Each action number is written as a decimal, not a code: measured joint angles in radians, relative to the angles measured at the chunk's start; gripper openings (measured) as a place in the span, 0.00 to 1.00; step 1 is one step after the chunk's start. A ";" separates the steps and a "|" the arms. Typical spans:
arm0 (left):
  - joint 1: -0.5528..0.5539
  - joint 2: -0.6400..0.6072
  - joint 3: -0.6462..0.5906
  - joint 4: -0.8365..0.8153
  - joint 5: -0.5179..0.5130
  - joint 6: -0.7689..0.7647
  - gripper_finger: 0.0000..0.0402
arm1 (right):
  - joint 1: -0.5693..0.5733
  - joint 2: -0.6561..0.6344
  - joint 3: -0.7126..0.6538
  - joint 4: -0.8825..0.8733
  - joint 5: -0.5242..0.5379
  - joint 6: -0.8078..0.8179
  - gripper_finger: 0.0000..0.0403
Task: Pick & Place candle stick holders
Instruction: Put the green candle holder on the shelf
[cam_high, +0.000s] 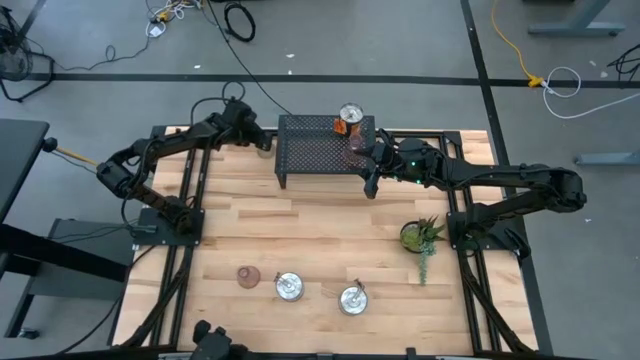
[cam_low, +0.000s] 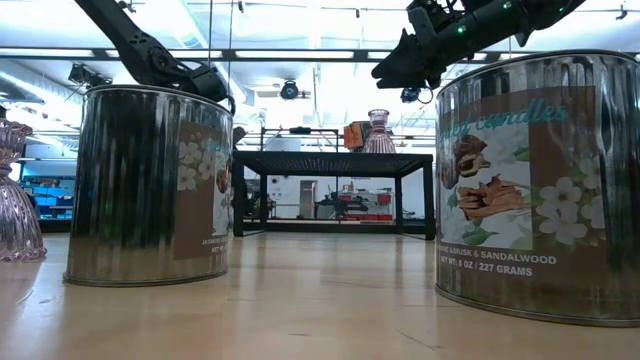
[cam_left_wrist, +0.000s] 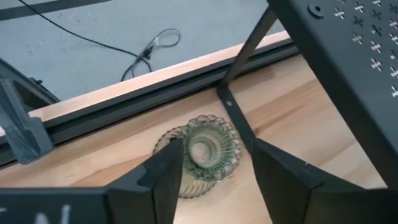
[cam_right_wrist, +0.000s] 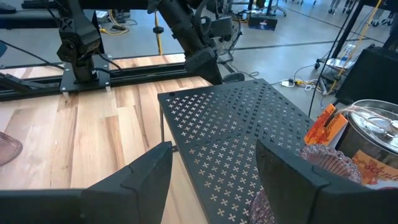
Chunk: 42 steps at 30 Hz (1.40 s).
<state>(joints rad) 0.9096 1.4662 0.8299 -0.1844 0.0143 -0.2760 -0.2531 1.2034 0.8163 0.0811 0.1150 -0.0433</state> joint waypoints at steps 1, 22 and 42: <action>0.000 0.000 0.000 0.000 -0.001 0.000 0.50 | 0.000 0.000 0.000 0.000 0.000 0.000 0.57; -0.062 0.000 0.000 -0.008 -0.074 0.053 0.57 | 0.000 0.000 0.000 0.000 -0.002 0.000 0.57; -0.061 0.000 0.000 -0.038 -0.111 0.038 0.74 | 0.000 0.000 0.000 -0.002 -0.003 0.000 0.57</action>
<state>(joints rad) 0.8486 1.4666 0.8299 -0.2222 -0.0971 -0.2379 -0.2534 1.2030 0.8165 0.0788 0.1120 -0.0433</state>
